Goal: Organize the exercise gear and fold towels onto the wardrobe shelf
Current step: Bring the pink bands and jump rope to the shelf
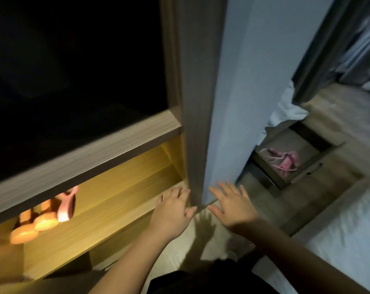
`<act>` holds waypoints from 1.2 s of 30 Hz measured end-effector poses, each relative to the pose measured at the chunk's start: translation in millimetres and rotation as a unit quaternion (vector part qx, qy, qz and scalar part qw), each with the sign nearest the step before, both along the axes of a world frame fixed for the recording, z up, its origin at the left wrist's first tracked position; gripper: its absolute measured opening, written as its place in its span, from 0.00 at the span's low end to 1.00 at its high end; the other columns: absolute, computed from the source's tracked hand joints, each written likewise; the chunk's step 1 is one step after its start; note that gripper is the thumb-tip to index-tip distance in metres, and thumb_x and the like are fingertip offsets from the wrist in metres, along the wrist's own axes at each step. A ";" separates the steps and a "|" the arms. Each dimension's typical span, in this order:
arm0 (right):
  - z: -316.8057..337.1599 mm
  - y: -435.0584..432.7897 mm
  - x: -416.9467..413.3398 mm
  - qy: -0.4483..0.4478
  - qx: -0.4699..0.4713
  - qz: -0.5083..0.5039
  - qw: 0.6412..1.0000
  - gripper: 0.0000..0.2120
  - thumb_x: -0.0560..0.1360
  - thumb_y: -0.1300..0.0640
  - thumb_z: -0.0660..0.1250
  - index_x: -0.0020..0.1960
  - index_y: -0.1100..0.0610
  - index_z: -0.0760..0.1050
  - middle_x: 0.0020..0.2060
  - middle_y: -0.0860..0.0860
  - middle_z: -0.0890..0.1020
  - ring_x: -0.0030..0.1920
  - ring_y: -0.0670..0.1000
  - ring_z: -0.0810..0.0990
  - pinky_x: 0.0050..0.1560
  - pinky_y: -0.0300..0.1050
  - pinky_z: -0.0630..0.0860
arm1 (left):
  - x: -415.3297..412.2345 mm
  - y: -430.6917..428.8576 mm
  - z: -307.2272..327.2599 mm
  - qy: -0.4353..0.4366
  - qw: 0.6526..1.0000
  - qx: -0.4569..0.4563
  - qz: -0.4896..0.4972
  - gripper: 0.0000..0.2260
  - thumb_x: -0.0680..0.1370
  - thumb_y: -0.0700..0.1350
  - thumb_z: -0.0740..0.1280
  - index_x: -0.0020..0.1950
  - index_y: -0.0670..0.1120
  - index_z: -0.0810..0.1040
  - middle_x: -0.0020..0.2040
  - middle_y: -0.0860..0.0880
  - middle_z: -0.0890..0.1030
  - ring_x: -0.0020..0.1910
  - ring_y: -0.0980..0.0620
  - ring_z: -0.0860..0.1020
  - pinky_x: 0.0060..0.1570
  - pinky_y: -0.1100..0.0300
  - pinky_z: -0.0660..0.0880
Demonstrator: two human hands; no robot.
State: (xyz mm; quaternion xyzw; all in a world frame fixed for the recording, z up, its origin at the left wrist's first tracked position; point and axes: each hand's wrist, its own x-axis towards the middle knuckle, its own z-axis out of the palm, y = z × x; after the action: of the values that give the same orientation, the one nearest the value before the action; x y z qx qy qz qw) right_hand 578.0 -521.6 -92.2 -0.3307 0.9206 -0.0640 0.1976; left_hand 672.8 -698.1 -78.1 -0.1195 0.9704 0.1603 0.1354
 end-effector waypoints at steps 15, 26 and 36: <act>-20.0 220.8 -163.5 0.010 0.019 -0.215 0.976 0.26 0.79 0.40 0.56 0.75 0.48 0.62 0.76 0.53 0.61 0.76 0.56 0.55 0.72 0.61 0.54 | -250.1 196.5 -23.9 -0.037 0.978 0.034 -0.205 0.26 0.81 0.57 0.58 0.77 0.48 0.62 0.76 0.47 0.64 0.74 0.48 0.61 0.72 0.48 0.58; -92.7 293.5 -323.6 -0.098 0.032 -0.334 0.937 0.26 0.79 0.42 0.58 0.74 0.48 0.61 0.74 0.53 0.64 0.76 0.56 0.58 0.73 0.61 0.57 | -449.8 283.9 -99.0 -0.125 0.961 0.026 -0.244 0.21 0.80 0.54 0.60 0.71 0.47 0.68 0.69 0.45 0.70 0.67 0.43 0.69 0.65 0.45 0.67; -209.4 328.7 -452.6 -0.171 0.057 -0.318 0.931 0.24 0.81 0.49 0.56 0.75 0.54 0.61 0.70 0.56 0.70 0.71 0.58 0.66 0.70 0.56 0.65 | -559.5 331.6 -232.4 -0.224 0.950 0.001 -0.219 0.20 0.79 0.49 0.64 0.69 0.45 0.68 0.67 0.43 0.72 0.66 0.42 0.71 0.63 0.49 0.71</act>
State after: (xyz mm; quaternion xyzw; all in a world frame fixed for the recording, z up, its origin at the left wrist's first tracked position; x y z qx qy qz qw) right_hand 125.4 -192.8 -301.5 0.0077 0.9320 -0.1262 0.3397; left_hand 113.3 -366.4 -310.5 0.0630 0.9171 0.0966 0.3816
